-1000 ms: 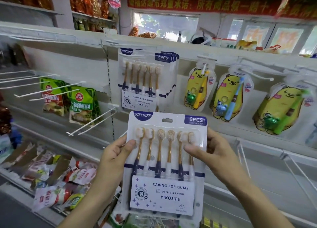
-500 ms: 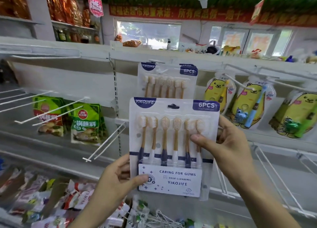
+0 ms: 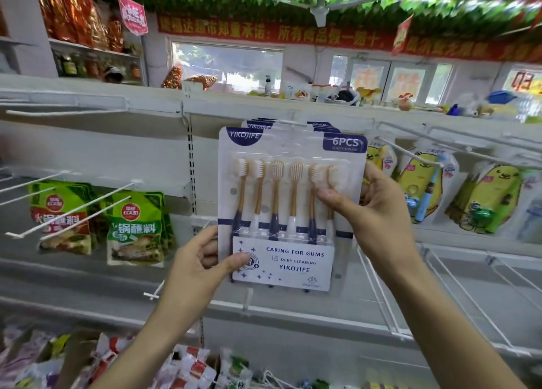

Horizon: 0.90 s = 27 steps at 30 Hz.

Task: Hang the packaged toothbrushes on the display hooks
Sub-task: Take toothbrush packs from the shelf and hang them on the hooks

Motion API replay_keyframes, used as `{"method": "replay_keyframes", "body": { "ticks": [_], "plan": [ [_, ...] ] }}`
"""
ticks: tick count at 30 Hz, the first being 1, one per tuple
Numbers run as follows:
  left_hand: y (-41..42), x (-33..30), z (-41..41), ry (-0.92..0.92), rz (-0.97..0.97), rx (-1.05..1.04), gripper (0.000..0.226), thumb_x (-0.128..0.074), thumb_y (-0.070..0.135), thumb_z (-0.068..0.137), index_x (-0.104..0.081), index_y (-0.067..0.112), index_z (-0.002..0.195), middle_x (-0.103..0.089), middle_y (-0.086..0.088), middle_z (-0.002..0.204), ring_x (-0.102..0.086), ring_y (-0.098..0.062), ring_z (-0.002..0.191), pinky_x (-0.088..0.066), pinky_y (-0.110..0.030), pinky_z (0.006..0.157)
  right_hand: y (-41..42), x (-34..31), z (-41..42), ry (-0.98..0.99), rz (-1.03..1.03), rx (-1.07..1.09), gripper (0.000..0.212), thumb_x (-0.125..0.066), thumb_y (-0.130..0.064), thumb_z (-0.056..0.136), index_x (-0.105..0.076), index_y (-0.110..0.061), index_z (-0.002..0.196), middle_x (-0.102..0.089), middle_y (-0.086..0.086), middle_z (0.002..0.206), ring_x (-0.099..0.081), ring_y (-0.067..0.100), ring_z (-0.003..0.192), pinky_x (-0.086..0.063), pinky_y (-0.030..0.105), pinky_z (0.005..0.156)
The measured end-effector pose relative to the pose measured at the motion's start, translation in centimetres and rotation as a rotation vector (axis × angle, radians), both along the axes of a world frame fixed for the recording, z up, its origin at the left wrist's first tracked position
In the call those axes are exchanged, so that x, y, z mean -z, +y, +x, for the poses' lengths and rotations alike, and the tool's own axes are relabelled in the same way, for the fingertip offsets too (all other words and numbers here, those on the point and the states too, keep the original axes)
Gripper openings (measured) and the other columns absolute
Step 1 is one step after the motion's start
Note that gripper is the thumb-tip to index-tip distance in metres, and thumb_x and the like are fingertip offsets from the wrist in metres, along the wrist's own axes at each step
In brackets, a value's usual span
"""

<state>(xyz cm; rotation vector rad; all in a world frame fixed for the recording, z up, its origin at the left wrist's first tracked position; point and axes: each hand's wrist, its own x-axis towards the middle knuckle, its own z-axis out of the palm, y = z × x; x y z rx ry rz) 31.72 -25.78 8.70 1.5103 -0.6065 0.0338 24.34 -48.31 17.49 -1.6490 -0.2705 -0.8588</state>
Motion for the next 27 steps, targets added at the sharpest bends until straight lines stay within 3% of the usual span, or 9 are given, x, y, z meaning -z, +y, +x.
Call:
{"method": "replay_keyframes", "body": {
  "ticks": [8, 13, 18, 20, 24, 27],
  "plan": [
    [-0.9, -0.6, 2.9, -0.019, 0.027, 0.037, 0.044, -0.076, 0.018, 0.072, -0.065, 0.024, 0.114, -0.078, 0.008, 0.099, -0.075, -0.013, 0.089, -0.059, -0.021, 0.076, -0.8, 0.3, 1.8, 0.024, -0.007, 0.093, 0.038, -0.076, 0.001, 0.082, -0.065, -0.010, 0.117, -0.076, 0.002, 0.109, -0.072, 0.015, 0.103, -0.057, 0.025, 0.086],
    [-2.1, -0.2, 5.9, -0.034, 0.066, 0.015, 0.039, -0.076, 0.006, 0.082, -0.065, 0.028, 0.111, -0.078, 0.011, 0.099, -0.075, -0.012, 0.089, -0.060, -0.026, 0.080, -2.1, 0.8, 4.6, 0.073, -0.070, 0.204, 0.036, -0.079, -0.006, 0.082, -0.067, -0.013, 0.115, -0.076, 0.000, 0.106, -0.072, 0.015, 0.102, -0.058, 0.038, 0.091],
    [-3.2, 0.6, 8.8, -0.052, 0.118, 0.007, 0.037, -0.077, 0.017, 0.084, -0.063, 0.028, 0.118, -0.076, 0.013, 0.107, -0.072, -0.009, 0.099, -0.058, -0.037, 0.090, -3.5, 1.2, 7.7, 0.115, -0.131, 0.303, 0.030, -0.082, -0.015, 0.078, -0.070, -0.025, 0.105, -0.076, -0.003, 0.104, -0.071, 0.015, 0.101, -0.056, 0.050, 0.093],
    [-3.5, 0.7, 9.8, -0.077, 0.130, 0.003, 0.036, -0.077, 0.020, 0.085, -0.063, 0.030, 0.117, -0.075, 0.016, 0.106, -0.071, -0.006, 0.099, -0.056, -0.033, 0.089, -4.1, 1.2, 8.6, 0.149, -0.154, 0.335, 0.029, -0.082, -0.015, 0.079, -0.071, -0.021, 0.106, -0.076, -0.004, 0.103, -0.071, 0.013, 0.099, -0.056, 0.050, 0.092],
    [-4.4, 0.4, 10.8, -0.111, 0.148, -0.017, 0.032, -0.075, 0.018, 0.086, -0.063, 0.031, 0.113, -0.073, 0.027, 0.101, -0.068, 0.005, 0.094, -0.053, -0.012, 0.078, -4.5, 0.9, 9.6, 0.197, -0.196, 0.360, 0.031, -0.080, -0.019, 0.082, -0.071, -0.019, 0.111, -0.076, -0.005, 0.104, -0.071, 0.011, 0.100, -0.056, 0.048, 0.092],
    [-5.0, 0.9, 11.0, -0.122, 0.148, -0.015, 0.032, -0.075, 0.019, 0.087, -0.062, 0.030, 0.115, -0.074, 0.024, 0.101, -0.068, 0.004, 0.094, -0.051, -0.010, 0.075, -4.8, 0.8, 9.8, 0.213, -0.218, 0.384, 0.031, -0.080, -0.018, 0.082, -0.071, -0.018, 0.112, -0.076, -0.004, 0.104, -0.071, 0.011, 0.100, -0.057, 0.047, 0.092]
  ]
}}
